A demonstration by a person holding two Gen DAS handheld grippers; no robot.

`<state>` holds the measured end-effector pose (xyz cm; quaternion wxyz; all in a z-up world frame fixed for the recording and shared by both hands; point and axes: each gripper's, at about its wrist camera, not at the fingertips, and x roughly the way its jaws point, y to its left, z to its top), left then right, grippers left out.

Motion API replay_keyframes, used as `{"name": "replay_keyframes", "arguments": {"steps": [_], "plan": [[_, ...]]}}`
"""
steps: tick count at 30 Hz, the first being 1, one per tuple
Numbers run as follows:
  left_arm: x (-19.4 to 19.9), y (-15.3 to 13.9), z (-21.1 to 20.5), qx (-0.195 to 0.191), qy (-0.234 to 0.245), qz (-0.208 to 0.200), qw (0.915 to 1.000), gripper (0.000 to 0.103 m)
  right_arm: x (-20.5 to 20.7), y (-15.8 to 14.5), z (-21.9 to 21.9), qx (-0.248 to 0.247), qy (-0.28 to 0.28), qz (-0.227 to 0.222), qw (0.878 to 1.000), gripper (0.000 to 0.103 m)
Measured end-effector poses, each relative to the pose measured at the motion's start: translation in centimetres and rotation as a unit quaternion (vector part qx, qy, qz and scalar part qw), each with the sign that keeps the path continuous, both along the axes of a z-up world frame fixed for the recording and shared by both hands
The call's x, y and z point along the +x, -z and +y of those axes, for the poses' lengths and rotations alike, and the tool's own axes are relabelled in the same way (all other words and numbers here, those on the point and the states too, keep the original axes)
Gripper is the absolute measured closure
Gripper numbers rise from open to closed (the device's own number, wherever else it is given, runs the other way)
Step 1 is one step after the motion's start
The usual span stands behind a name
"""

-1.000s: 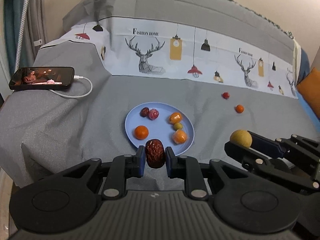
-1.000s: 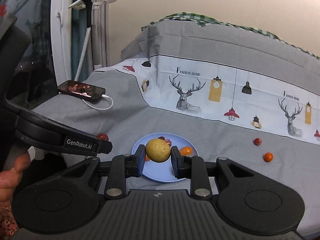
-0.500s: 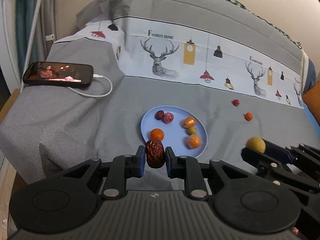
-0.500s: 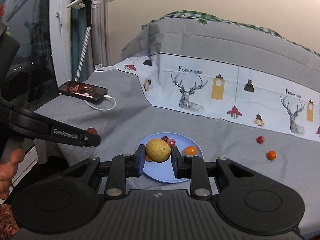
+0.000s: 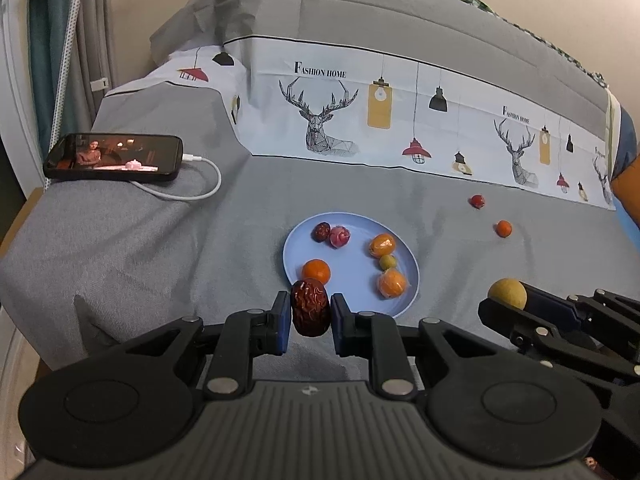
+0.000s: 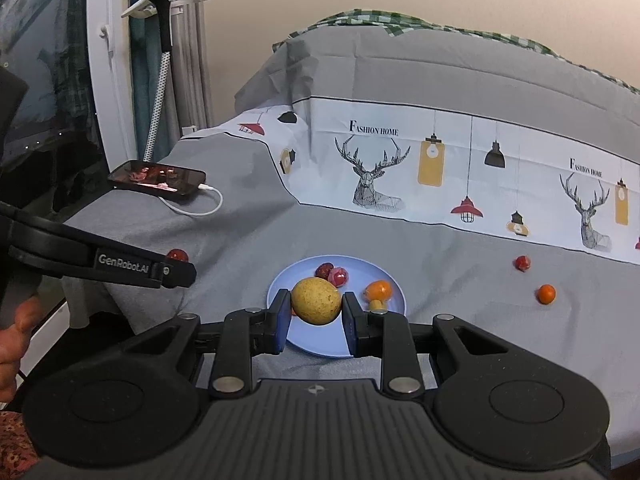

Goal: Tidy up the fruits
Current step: 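Carry the date in the left gripper while the right gripper carries the yellow fruit to the plate, then release the date onto the plate with the left gripper while the right gripper releases the yellow fruit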

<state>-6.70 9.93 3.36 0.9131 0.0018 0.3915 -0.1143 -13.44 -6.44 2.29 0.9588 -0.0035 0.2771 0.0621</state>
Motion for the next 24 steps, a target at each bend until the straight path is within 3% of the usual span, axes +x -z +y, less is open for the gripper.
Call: {"name": "replay_keyframes", "arguments": {"steps": [6,10,17,24], "plan": [[2.4,0.5,-0.8,0.015,-0.001,-0.005,0.9999,0.080,3.0,1.6,-0.2,-0.009,0.007,0.010,1.000,0.074],[5.3,1.7,-2.1,0.023,0.008,-0.005,0.9997,0.080,5.9,4.0,-0.6,-0.009,0.016,0.042,0.999,0.074],[10.7,5.7,-5.2,0.057,0.053,0.005,0.9969,0.080,10.5,8.3,-0.9,-0.011,0.013,0.101,0.995,0.074],[16.4,9.2,-7.0,0.075,0.054,0.027,0.9954,0.080,15.3,10.7,-2.1,-0.010,0.012,0.125,0.992,0.074]]}}
